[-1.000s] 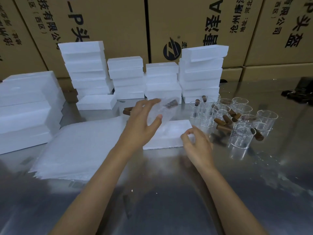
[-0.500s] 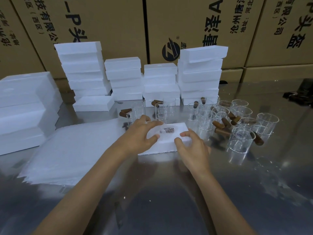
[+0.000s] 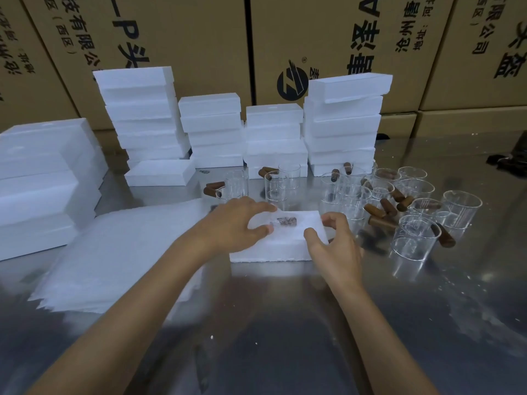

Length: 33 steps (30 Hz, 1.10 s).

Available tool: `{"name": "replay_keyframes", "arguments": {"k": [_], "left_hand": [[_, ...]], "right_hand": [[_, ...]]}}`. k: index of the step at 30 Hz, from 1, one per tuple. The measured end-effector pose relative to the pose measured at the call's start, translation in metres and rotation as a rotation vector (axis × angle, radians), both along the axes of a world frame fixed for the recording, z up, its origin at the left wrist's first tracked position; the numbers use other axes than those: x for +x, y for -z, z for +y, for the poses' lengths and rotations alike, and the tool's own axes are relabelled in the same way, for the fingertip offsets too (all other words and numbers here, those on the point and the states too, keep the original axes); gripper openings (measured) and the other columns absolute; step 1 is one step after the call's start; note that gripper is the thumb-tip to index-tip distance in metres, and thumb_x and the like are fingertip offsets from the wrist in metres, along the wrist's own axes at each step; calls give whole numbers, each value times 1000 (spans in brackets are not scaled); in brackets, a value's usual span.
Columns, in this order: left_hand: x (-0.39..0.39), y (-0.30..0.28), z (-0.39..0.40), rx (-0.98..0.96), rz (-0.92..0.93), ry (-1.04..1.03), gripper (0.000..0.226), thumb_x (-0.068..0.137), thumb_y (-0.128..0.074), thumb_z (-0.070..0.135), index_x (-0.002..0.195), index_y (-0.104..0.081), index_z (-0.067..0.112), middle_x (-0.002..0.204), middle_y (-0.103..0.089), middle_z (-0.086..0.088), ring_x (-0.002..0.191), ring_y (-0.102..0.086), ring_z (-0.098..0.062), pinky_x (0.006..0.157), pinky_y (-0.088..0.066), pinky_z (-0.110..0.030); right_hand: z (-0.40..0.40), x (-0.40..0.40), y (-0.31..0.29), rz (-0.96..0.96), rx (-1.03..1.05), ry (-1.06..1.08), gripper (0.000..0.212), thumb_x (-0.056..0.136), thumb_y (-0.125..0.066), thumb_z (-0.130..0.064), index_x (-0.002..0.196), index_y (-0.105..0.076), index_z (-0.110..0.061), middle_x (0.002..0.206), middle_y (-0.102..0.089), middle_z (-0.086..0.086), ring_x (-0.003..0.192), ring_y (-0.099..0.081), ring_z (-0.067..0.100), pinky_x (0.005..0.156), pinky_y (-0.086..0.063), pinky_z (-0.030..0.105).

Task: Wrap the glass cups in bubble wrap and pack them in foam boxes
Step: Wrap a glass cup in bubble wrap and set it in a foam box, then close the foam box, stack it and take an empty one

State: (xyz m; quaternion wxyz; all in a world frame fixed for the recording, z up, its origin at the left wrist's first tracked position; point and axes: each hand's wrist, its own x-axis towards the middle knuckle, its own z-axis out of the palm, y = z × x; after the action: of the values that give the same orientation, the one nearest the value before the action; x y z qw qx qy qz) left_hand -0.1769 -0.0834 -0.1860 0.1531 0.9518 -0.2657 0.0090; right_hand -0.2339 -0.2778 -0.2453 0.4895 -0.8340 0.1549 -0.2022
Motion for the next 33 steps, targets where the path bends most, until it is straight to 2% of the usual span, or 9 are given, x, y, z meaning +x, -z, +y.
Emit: {"name": "replay_keyframes", "arguments": {"k": [4, 7, 13, 17, 21, 23, 27, 31, 33], "left_hand": [[24, -28, 7, -210, -15, -61, 39, 100, -50, 46, 138, -52, 39, 140, -56, 5, 123, -53, -15, 100, -40, -30], [65, -42, 16, -234, -55, -170, 34, 101, -51, 35, 135, -53, 31, 141, -53, -3, 116, -54, -19, 89, -41, -28], [158, -36, 46, -66, 5, -350, 41, 100, -52, 21, 140, -46, 19, 148, -46, -13, 129, -48, -30, 105, -36, -34], [194, -23, 28, -120, 42, -317, 55, 96, -58, 20, 147, -38, 26, 147, -47, -11, 130, -47, -28, 98, -35, -31], [216, -8, -1, -217, 43, -308, 63, 93, -66, 24, 149, -38, 27, 151, -44, -8, 130, -48, -29, 106, -35, -32], [222, -1, -13, -284, 13, -316, 55, 91, -71, 24, 142, -50, 24, 146, -50, -7, 124, -53, -27, 104, -37, -31], [225, 9, -25, -401, -140, -393, 26, 90, -71, 18, 115, -68, 18, 118, -67, -12, 100, -61, -25, 88, -41, -25], [215, -1, -18, -432, -209, -415, 20, 91, -69, 17, 110, -72, 14, 111, -70, -13, 84, -64, -22, 83, -46, -25], [204, -12, -8, -429, -240, -417, 21, 91, -70, 19, 111, -73, 14, 105, -71, -13, 86, -66, -24, 86, -48, -27]], "right_hand": [[2, 6, 0, -14, 17, 3, 24, 84, -63, -36, 105, -50, -38, 107, -62, -20, 88, -58, 16, 103, -40, 41], [4, 11, 0, -17, 68, -28, 21, 84, -63, -35, 103, -54, -36, 102, -63, -22, 85, -63, 18, 93, -49, 42], [1, 19, 10, -87, 170, -14, 13, 83, -58, -37, 96, -59, -35, 95, -66, -23, 76, -60, 9, 79, -50, 36], [-2, 24, 15, -99, 197, -12, 8, 86, -59, -35, 94, -59, -35, 93, -67, -20, 76, -58, 9, 73, -46, 29], [-5, 25, 17, -113, 214, -15, 5, 88, -61, -32, 91, -59, -36, 90, -65, -26, 76, -59, -2, 60, -38, 9], [-7, 25, 17, -104, 220, -22, 4, 89, -60, -33, 91, -59, -36, 91, -62, -32, 81, -58, -7, 59, -38, 9], [-8, 26, 18, -114, 228, -27, 2, 90, -59, -32, 90, -59, -34, 90, -61, -34, 82, -58, -7, 62, -41, 15], [-8, 26, 18, -119, 231, -26, 1, 90, -59, -32, 90, -60, -32, 89, -61, -34, 82, -59, -4, 64, -42, 18], [-7, 26, 17, -116, 238, -30, 3, 91, -58, -31, 91, -61, -32, 89, -61, -33, 81, -60, -1, 66, -43, 19]]}}
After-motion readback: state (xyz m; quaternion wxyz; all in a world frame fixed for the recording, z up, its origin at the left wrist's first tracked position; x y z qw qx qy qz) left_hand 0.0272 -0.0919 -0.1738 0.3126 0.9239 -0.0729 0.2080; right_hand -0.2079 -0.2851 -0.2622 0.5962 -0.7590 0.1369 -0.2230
